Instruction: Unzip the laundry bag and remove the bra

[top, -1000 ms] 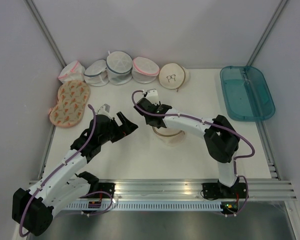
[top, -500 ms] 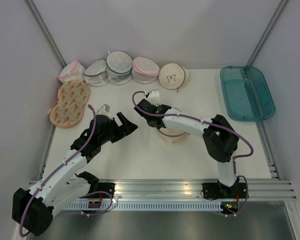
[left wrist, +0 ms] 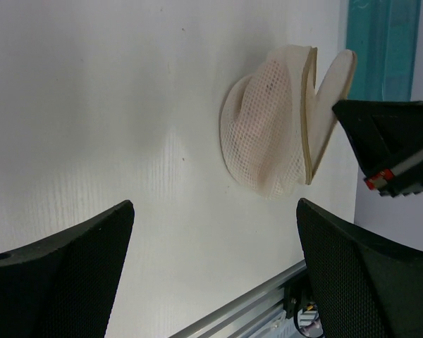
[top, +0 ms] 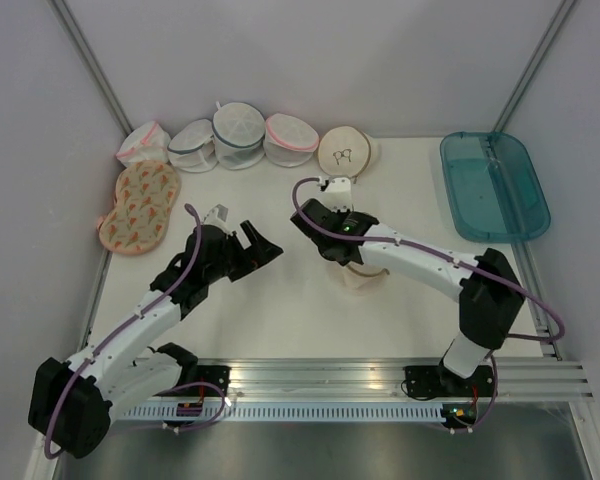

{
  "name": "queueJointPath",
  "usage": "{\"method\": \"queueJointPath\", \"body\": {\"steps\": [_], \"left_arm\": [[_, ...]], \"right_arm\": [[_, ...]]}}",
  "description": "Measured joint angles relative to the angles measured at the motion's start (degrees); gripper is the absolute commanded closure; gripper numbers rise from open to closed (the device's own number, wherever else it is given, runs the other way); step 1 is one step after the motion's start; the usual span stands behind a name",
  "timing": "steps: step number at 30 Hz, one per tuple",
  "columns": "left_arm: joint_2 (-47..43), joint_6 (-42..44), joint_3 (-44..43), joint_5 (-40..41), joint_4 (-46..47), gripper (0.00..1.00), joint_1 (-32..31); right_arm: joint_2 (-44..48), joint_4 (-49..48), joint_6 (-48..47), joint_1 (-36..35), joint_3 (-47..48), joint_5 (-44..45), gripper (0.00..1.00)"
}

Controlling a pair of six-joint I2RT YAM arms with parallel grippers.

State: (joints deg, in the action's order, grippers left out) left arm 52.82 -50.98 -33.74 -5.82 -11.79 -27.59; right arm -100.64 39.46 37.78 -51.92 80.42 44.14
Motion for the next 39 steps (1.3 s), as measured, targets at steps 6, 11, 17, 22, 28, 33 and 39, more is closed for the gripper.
{"method": "queueJointPath", "body": {"steps": [6,11,17,22,28,33,39], "left_arm": [[11.6,0.3,-1.6,-5.4,8.4,0.01,0.0],[26.2,1.3,-9.7,-9.9,13.5,0.02,-0.4],[35.2,4.3,-21.7,-10.8,16.2,0.02,-4.2],[43.1,10.2,-36.8,-9.2,10.6,0.03,-9.4],[50.2,17.1,-46.8,-5.2,0.2,0.09,-14.5],[55.6,21.6,-53.0,1.6,-9.9,0.3,-18.3],[56.4,25.0,-53.0,5.8,-16.1,0.98,-19.6]], "right_arm": [[13.3,3.2,3.7,-0.1,-6.8,2.7,1.0],[22.0,6.2,7.0,-0.2,-12.5,3.6,0.99],[28.1,9.4,10.6,-0.5,-19.7,3.5,1.0],[31.7,11.1,12.6,-0.5,-22.7,3.6,1.0],[33.7,11.5,13.7,-0.5,-23.6,3.6,1.0],[34.1,11.4,14.1,-0.5,-24.2,3.5,1.0],[34.6,12.4,15.8,-0.5,-24.9,3.9,0.99]]}}
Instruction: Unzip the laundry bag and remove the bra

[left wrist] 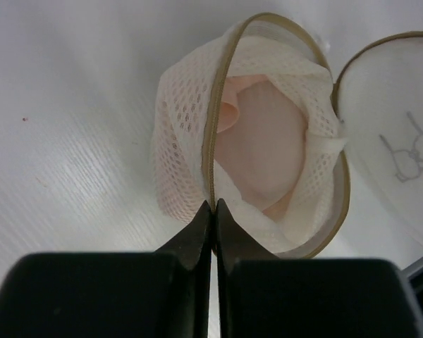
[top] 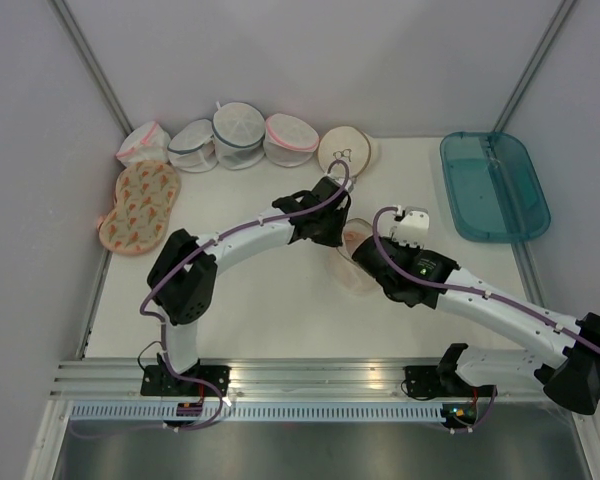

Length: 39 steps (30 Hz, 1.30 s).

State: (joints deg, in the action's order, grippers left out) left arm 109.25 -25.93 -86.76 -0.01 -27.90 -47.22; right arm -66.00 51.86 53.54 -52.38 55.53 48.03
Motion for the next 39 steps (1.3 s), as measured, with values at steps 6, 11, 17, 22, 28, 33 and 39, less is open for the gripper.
{"method": "queueJointPath", "body": {"steps": [6,11,17,22,28,33,39], "left_arm": [[-2.0,0.1,4.1,5.0,-0.6,0.98,0.5],[-12.0,0.0,15.3,9.0,-1.8,0.98,2.1],[-25.7,-0.1,22.3,11.2,-2.2,0.98,4.2],[-30.5,-0.4,25.0,11.4,-1.9,0.98,4.1],[-30.8,-1.2,29.8,11.4,-2.0,0.98,4.1],[-30.7,-2.3,33.8,11.6,-1.9,0.98,4.1],[-30.5,-3.6,37.1,11.8,-1.6,0.98,4.1]], "right_arm": [[-0.6,8.0,7.8,0.5,0.0,3.7,0.78],[-1.4,14.8,15.4,1.2,-1.6,6.4,0.33],[-0.2,15.1,14.0,1.6,-2.2,7.0,0.28],[6.3,-5.2,-1.2,1.6,-4.4,-5.5,0.33],[-1.5,-26.3,-10.5,1.6,-4.7,-21.5,0.39],[-12.4,-35.1,-13.7,1.6,-3.7,-28.6,0.4],[-22.9,-41.4,-15.3,1.6,1.3,-34.5,0.43]]}}
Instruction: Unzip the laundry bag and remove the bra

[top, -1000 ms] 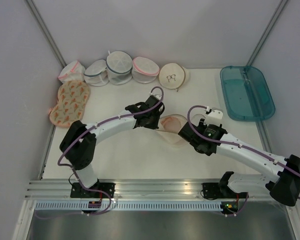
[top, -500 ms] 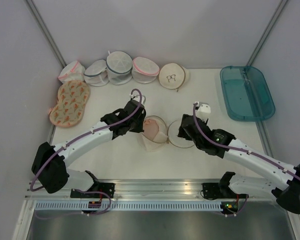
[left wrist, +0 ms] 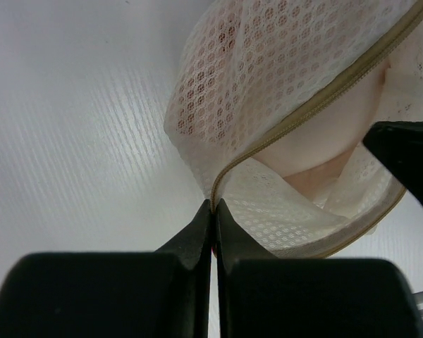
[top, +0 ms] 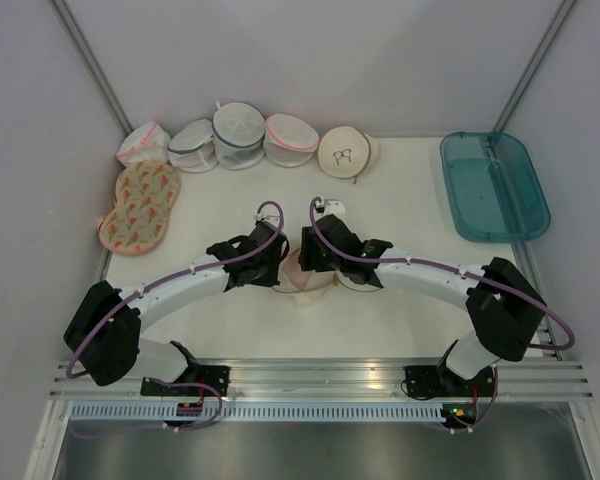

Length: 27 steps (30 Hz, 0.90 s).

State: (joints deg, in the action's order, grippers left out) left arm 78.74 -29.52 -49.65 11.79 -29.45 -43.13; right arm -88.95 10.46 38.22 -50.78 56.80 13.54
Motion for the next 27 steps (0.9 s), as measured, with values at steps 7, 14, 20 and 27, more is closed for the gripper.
{"method": "queueJointPath", "body": {"steps": [7,14,20,27], "left_arm": [[0.3,-1.0,1.0,0.1,1.2,0.98,0.0],[0.3,-1.5,1.2,0.1,1.4,0.98,0.4],[-0.1,-1.8,1.2,0.0,1.4,0.98,1.3],[-1.1,-2.0,1.2,-0.1,1.6,0.98,1.4]], "right_arm": [[-7.6,-2.9,-0.3,0.0,5.2,-3.8,0.45],[-13.9,0.9,-1.8,-0.8,9.3,-1.0,0.44],[-14.9,2.4,-4.0,-2.3,9.8,3.7,0.43],[-18.6,4.7,-7.4,-2.5,13.2,10.8,0.38]]}}
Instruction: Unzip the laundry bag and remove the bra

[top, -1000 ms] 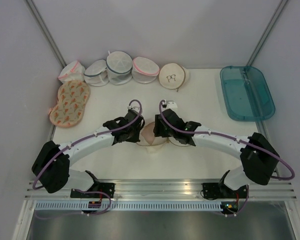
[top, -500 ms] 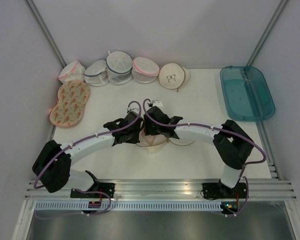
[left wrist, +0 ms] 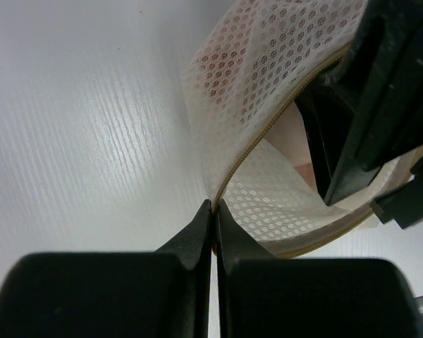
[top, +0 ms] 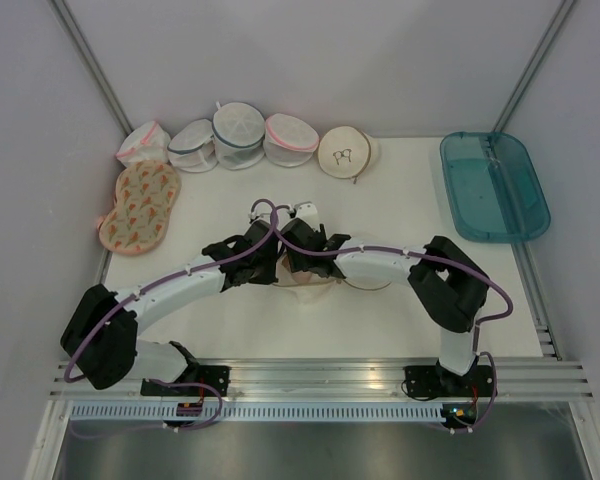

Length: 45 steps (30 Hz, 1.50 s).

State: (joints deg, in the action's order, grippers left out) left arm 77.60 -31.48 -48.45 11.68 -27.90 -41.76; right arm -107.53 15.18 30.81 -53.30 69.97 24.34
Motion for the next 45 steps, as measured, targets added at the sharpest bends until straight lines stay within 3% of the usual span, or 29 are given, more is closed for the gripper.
{"method": "queueJointPath", "body": {"steps": [4,10,11,14,33,38,45], "left_arm": [[-0.3,0.0,0.1,-0.2,0.1,0.98,0.1],[-0.3,0.0,0.1,-0.3,0.2,0.98,0.2],[-0.3,0.0,0.1,-0.3,0.2,0.98,0.2],[-0.3,-0.1,0.1,-0.3,0.3,0.98,0.2],[0.9,-0.2,-0.2,-1.3,0.6,0.98,0.5],[1.8,-0.5,-0.9,-1.4,0.8,0.98,0.7],[2.1,-0.8,-1.6,-1.8,0.8,0.98,0.7]], "right_arm": [[-1.6,0.1,-1.3,0.3,0.6,1.5,0.39],[-2.0,-0.6,-2.5,1.2,0.6,0.8,0.71],[-2.0,-0.8,-2.8,1.4,0.6,0.3,0.81],[-1.0,-1.3,-3.0,1.7,-0.1,-1.5,0.94],[29.6,-0.5,-3.0,4.0,-7.6,-19.7,0.91],[26.7,-0.7,-3.6,4.7,-8.1,-19.1,0.68],[15.3,-2.2,-3.8,4.7,-8.8,-20.4,0.63]]}}
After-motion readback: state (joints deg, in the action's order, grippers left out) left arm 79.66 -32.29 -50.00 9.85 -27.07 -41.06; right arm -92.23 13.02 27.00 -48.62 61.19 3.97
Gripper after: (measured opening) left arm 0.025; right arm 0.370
